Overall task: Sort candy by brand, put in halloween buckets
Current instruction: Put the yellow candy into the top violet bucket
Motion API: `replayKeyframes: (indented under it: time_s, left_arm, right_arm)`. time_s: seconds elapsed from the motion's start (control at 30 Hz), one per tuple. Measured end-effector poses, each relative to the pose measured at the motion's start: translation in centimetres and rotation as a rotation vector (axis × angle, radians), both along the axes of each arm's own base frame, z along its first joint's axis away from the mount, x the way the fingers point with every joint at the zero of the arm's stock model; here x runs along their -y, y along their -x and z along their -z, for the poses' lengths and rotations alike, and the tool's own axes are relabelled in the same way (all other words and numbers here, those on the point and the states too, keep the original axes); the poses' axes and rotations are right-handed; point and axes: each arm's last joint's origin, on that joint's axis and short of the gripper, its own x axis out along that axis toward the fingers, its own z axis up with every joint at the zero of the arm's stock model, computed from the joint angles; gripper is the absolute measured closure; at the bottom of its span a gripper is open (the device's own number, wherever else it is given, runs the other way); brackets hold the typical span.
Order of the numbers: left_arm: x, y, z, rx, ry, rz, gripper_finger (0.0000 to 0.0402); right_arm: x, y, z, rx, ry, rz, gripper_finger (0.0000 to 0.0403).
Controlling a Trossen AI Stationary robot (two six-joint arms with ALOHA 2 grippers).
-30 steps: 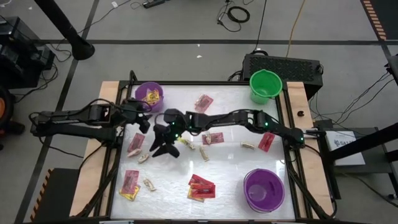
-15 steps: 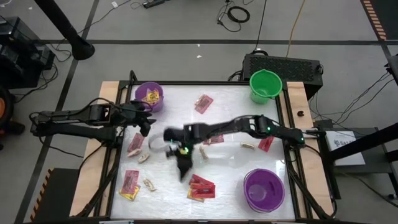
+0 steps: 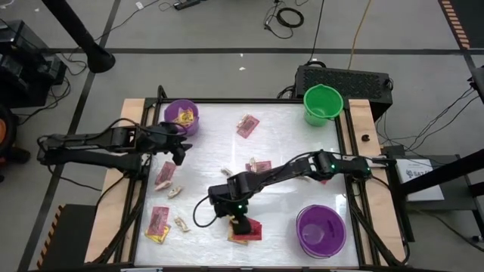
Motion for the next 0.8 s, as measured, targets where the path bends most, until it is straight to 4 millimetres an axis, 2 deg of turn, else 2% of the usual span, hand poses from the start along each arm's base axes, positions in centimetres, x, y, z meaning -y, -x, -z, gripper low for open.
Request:
replayKeyframes:
  time_s: [0.23, 0.5, 0.7, 0.8]
  left_arm:
    - [-0.1, -1.4, 0.8, -0.051, 0.003, 0.035, 0.0206]
    - [1.0, -2.1, 1.3, -0.052, 0.119, 0.056, 0.0206]
    - [3.2, -2.1, 1.3, -0.015, 0.255, 0.055, 0.0206]
    - [4.5, -1.9, 1.2, 0.000, 0.310, 0.058, 0.0206]
  right_arm:
    - [-1.0, 0.1, 0.1, 0.026, 0.088, 0.032, 0.0235]
    - [-2.0, 0.9, 0.1, 0.023, 0.160, -0.016, 0.0235]
    - [-5.0, 1.6, -0.6, 0.115, 0.232, -0.074, 0.0236]
    - [-6.9, 1.5, -0.7, 0.231, 0.268, -0.103, 0.0242]
